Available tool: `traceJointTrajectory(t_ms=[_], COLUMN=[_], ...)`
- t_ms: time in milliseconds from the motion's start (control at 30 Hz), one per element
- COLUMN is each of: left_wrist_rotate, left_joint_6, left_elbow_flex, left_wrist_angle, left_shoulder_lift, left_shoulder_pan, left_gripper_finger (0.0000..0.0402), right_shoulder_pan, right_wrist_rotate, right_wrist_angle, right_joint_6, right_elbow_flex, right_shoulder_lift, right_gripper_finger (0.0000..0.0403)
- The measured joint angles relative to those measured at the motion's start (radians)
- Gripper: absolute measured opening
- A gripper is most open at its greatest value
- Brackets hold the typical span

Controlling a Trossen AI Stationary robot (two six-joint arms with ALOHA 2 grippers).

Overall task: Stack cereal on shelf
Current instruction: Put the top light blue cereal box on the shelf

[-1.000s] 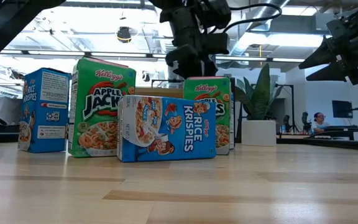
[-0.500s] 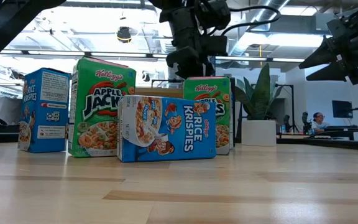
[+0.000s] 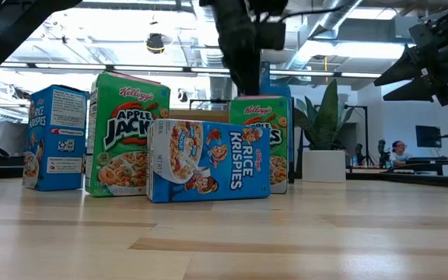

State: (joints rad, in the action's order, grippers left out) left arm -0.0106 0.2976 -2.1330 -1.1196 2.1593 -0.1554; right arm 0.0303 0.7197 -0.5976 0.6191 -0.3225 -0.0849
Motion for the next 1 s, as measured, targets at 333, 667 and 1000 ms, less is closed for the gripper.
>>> traceJointTrajectory(t_ms=[333, 667, 1000], left_wrist_rotate=[0.059, -0.209, -0.197], left_joint_6=[-0.196, -0.245, -0.045], left_elbow_flex=[-0.179, -0.174, -0.173], left_wrist_angle=[-0.36, -0.391, -0.392], left_shoulder_lift=[-0.076, -0.298, -0.339], left_shoulder_pan=[0.0, -0.024, -0.269], left_gripper_finger=[0.0174, 0.0174, 0.0174], right_shoulder_pan=[0.0, 0.0, 0.0], right_wrist_rotate=[0.0, 0.015, 0.015], right_wrist_angle=[0.0, 0.0, -0.001], right_joint_6=[0.0, -0.001, 0.001], right_elbow_flex=[0.0, 0.0, 0.0], right_shoulder_lift=[0.0, 0.0, 0.0], right_gripper_finger=[0.0286, 0.0286, 0.0286])
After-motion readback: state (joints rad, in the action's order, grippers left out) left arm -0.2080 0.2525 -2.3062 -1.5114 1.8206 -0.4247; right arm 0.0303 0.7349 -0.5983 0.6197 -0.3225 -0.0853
